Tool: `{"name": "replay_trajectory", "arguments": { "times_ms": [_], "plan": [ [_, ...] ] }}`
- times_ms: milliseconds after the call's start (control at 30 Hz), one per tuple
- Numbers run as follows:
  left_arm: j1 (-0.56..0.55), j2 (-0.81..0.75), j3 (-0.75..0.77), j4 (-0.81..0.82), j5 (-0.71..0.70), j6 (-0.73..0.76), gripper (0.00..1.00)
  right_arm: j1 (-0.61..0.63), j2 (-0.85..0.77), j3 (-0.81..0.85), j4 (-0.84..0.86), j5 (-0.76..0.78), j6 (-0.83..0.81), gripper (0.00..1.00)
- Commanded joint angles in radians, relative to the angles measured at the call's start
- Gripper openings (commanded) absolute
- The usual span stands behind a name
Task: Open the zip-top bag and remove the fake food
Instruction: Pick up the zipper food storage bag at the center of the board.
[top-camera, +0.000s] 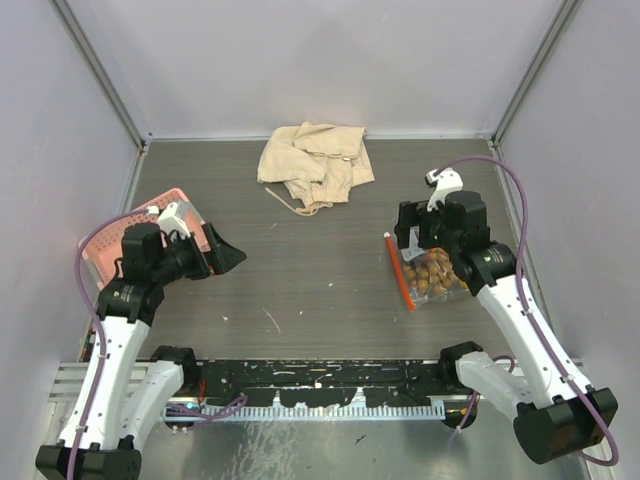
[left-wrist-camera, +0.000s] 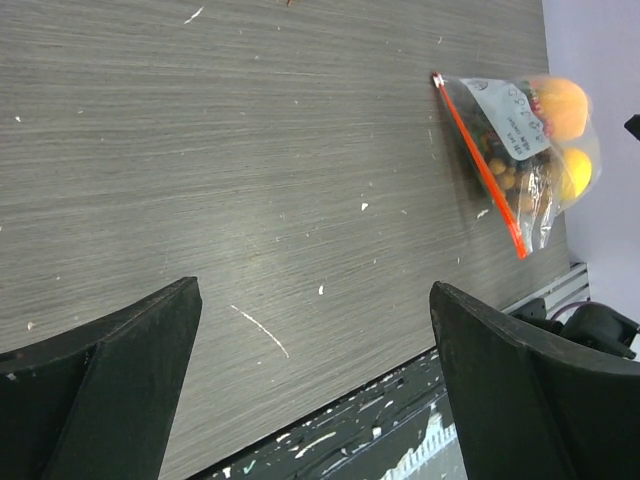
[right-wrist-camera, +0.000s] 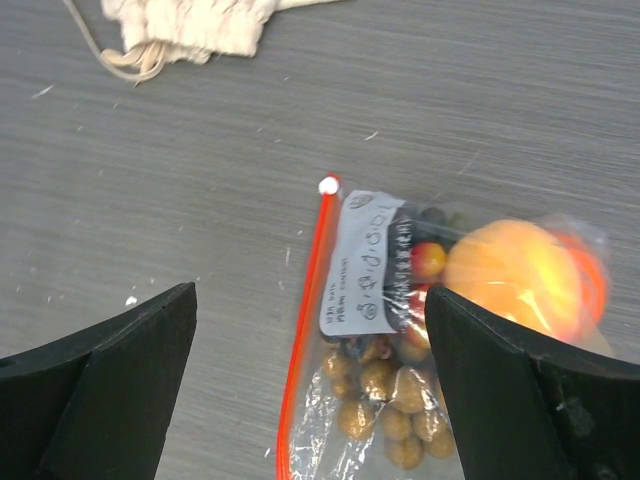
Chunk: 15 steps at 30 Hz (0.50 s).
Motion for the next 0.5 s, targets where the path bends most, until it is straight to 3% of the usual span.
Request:
{"name": "replay_trajectory", "arguments": {
  "times_ms": [0,267,467],
  "plan": [
    [0.008,-0.053,-0.055,0.12,0.048,-0.016,0.98,-0.012,-0.044,-0.054,0.081,-0.177,-0.059,1.0],
    [0.01,-0.085,-0.146,0.178,0.066,-0.098,0.98,0.016,-0.072,-0.101,0.1,-0.274,-0.11,1.0],
    [0.012,-0.088,-0.212,0.255,0.12,-0.217,0.98,0.157,0.056,-0.017,-0.016,-0.08,-0.132,1.0]
  ]
}}
